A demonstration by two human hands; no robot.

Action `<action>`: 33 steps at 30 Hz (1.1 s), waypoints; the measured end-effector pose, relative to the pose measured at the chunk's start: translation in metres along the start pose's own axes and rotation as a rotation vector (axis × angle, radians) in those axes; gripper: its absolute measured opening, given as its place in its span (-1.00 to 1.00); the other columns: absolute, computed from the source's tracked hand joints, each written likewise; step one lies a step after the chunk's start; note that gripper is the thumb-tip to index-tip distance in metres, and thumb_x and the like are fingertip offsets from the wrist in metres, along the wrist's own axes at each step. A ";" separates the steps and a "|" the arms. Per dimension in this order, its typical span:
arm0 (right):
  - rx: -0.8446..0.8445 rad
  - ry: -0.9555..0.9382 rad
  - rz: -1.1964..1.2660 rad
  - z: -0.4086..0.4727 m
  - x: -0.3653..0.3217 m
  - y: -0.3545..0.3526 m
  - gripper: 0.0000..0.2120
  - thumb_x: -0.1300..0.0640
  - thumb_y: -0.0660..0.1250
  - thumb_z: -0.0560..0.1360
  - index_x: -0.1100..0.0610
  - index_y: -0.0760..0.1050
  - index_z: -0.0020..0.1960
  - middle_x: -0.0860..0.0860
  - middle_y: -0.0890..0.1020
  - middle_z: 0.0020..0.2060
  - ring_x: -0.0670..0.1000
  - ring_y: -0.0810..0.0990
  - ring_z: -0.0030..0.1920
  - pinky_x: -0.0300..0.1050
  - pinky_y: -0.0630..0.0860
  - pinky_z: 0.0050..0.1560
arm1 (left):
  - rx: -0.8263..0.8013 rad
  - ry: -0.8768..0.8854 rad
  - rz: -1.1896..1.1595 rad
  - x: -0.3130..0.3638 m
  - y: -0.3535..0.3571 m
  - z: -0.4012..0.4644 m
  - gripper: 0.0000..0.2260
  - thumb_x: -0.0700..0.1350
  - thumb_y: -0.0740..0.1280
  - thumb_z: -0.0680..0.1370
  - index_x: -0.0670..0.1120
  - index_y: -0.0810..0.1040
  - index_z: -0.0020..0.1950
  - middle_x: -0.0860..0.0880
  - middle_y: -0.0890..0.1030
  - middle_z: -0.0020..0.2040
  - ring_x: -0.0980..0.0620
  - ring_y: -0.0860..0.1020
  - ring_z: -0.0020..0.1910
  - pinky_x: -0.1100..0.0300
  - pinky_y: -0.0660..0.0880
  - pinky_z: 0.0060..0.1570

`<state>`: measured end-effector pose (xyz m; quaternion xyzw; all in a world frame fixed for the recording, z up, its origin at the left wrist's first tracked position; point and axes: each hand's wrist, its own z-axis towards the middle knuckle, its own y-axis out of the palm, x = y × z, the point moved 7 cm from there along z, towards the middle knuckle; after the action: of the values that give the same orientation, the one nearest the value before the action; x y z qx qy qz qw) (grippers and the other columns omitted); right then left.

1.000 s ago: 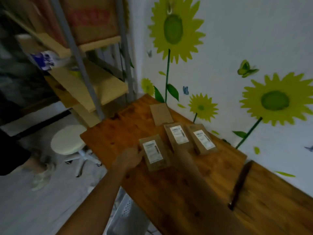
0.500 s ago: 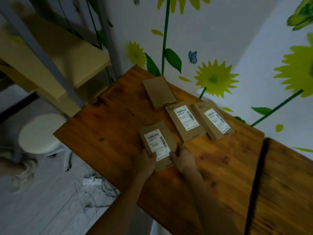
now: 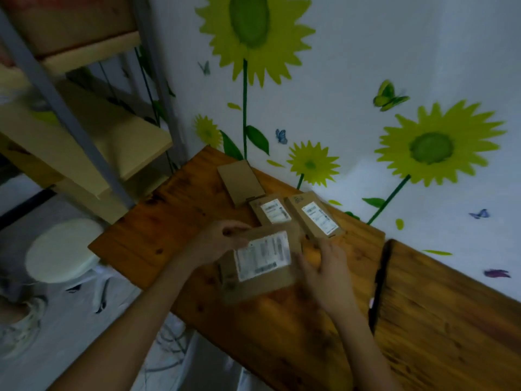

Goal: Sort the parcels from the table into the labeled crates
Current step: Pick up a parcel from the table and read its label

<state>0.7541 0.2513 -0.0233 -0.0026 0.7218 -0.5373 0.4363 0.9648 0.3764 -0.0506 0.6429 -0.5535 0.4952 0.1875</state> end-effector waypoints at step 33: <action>0.090 0.018 0.997 -0.229 0.033 -0.186 -0.61 -0.12 0.30 0.47 0.04 0.58 0.20 -0.02 0.74 0.00 0.03 0.74 -0.01 0.07 0.67 -0.03 | 0.307 0.517 -0.501 0.189 0.190 -0.246 -0.83 -0.18 0.30 0.63 0.04 0.53 0.17 0.14 0.72 -0.12 0.16 0.69 -0.15 0.30 0.58 -0.26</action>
<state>0.5027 0.3342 0.1104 0.3661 0.6150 -0.2938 0.6336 0.6693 0.4108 0.1586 0.6329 -0.2331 0.6567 0.3374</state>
